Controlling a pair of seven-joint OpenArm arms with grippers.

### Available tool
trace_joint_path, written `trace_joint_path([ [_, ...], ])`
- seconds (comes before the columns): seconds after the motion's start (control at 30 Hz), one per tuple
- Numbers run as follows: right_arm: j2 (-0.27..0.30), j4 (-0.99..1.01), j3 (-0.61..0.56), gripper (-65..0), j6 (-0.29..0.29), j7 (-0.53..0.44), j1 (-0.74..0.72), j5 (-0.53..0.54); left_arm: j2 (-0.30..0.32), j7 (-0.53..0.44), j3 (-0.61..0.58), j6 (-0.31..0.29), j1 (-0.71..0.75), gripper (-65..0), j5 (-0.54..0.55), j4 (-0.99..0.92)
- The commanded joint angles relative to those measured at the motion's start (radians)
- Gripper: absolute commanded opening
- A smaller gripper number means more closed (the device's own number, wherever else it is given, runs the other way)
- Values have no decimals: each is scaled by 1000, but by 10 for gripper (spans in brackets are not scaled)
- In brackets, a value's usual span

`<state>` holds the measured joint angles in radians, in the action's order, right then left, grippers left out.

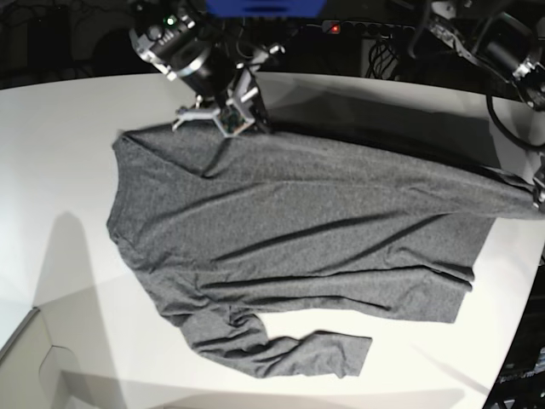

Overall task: Layout the t-shirt on the table in an organized manner, then fold the t-shirt properly
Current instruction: 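Pull the shoulder with the left gripper toward the right gripper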

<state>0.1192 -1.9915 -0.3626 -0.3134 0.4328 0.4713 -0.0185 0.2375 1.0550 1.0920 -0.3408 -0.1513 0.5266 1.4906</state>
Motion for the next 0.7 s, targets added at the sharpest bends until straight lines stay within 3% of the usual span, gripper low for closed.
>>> trace_joint_path([
  [0.0, 1, -19, 0, -650, 1, -25, -9, 13, 23, -25, 0, 1, -31, -649, 19, 14],
  [0.23, 1, 18, 3, -650, 1, -25, -88, 13, 26, -31, -43, 6, -90, -649, 17, -84],
  [0.47, 1, 111, 4, -650, 0, -25, -171, 13, 58, -164, -160, 6, -136, -649, 17, -235],
  [0.67, 1, 185, 4, -650, 0, -25, -239, 13, 87, -223, -212, 6, -212, -649, 17, -344],
])
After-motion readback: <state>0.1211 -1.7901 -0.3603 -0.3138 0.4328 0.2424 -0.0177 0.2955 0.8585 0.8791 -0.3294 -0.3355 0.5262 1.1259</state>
